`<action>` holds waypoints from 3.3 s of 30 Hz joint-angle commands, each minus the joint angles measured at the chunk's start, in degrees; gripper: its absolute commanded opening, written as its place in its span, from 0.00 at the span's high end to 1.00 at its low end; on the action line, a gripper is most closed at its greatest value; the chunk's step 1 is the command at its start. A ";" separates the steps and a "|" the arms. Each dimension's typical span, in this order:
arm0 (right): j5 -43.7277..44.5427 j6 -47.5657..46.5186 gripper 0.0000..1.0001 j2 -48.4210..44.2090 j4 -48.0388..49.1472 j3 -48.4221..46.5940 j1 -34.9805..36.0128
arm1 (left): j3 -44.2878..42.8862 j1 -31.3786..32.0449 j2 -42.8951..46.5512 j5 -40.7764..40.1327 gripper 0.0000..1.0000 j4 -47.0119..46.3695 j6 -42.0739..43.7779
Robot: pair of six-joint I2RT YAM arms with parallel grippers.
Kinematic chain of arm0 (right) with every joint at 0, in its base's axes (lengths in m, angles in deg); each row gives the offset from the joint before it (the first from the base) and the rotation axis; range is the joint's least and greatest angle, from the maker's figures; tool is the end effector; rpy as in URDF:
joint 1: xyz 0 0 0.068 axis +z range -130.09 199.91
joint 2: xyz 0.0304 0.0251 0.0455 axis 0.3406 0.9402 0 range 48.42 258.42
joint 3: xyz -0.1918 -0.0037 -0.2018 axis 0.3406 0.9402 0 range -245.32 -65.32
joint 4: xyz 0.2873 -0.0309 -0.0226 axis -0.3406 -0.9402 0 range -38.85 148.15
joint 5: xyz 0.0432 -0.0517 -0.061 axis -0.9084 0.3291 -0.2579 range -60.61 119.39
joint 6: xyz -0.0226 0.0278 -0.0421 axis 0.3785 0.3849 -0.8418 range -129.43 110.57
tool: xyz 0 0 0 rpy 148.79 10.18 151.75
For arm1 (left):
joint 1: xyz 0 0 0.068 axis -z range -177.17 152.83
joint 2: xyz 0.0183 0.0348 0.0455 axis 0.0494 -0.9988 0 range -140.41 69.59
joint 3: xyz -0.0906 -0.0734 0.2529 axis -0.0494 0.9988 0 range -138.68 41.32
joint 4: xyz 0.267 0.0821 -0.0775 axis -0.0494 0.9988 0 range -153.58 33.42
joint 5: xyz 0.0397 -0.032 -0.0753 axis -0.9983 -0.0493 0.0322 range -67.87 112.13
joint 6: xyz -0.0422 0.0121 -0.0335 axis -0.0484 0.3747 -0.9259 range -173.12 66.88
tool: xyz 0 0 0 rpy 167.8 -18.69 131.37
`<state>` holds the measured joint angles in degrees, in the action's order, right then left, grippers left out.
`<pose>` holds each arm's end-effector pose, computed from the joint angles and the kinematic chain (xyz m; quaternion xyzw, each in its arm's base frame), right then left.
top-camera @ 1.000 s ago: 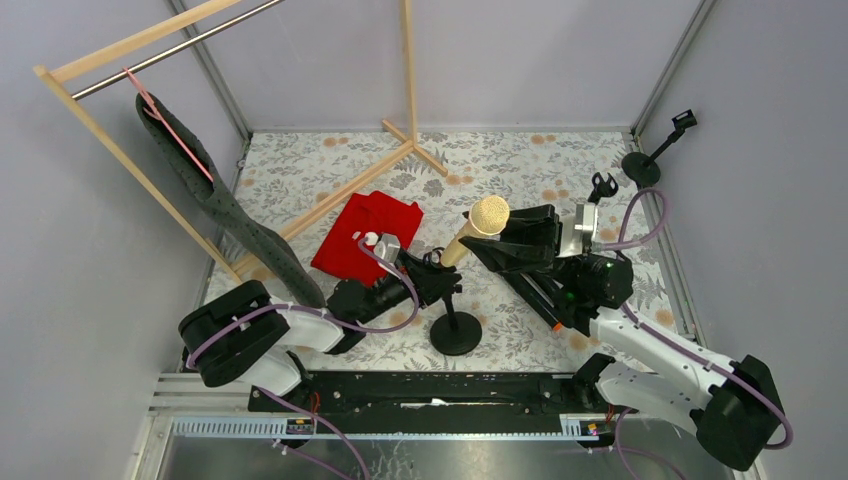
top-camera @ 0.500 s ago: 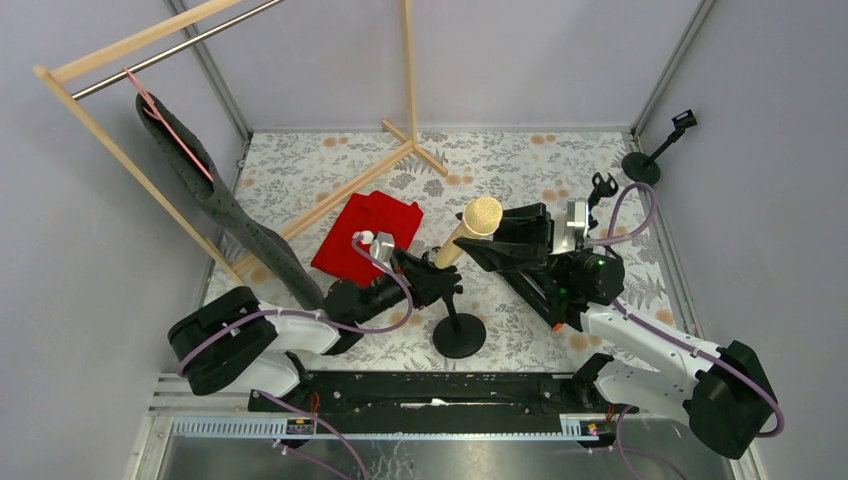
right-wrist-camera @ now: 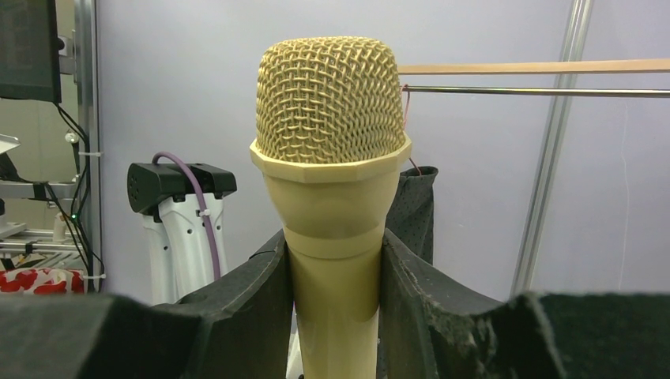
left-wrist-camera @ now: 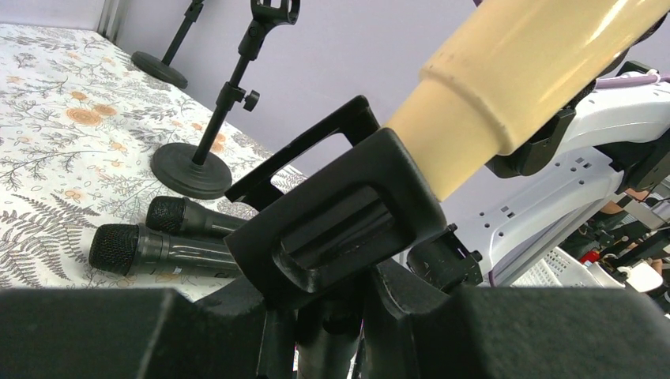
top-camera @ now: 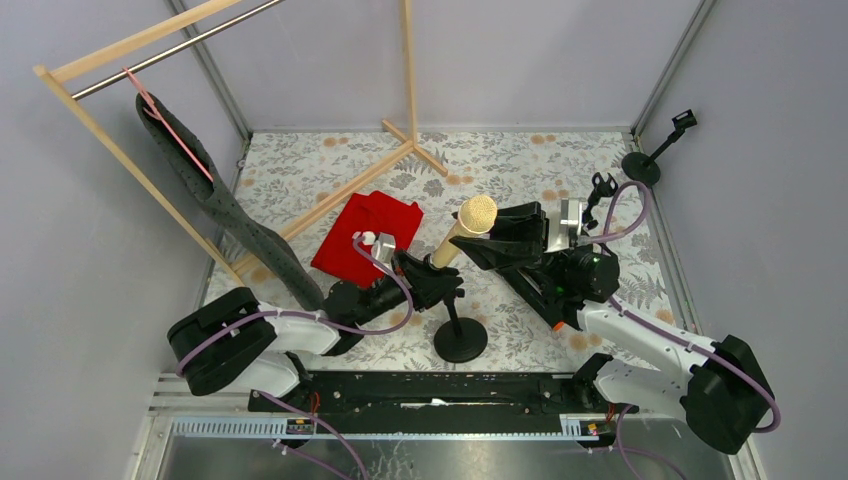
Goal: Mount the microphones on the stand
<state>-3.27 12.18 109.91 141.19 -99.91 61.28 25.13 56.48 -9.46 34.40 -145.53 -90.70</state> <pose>0.1536 0.1624 0.3673 -0.3130 0.2292 0.5493 0.7401 0.1430 -0.2080 0.1972 0.1668 0.5589 -0.6222 0.5222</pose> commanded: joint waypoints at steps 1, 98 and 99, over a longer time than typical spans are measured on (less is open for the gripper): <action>-1.97 -2.34 1.00 0.50 2.18 -0.14 0.41 | -2.96 0.47 2.67 0.03 1.00 -9.89 -2.94; 10.23 -18.94 1.00 8.14 -7.38 23.92 0.62 | -16.62 6.92 9.81 2.68 1.00 -9.98 -0.85; 10.39 -18.73 1.00 8.87 -7.03 23.71 0.64 | -16.92 7.03 9.79 2.93 1.00 -9.98 -0.83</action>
<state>8.34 -3.93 110.72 150.99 -80.26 62.09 19.17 59.21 -6.84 28.67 -123.28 -91.92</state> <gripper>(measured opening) 0.444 0.335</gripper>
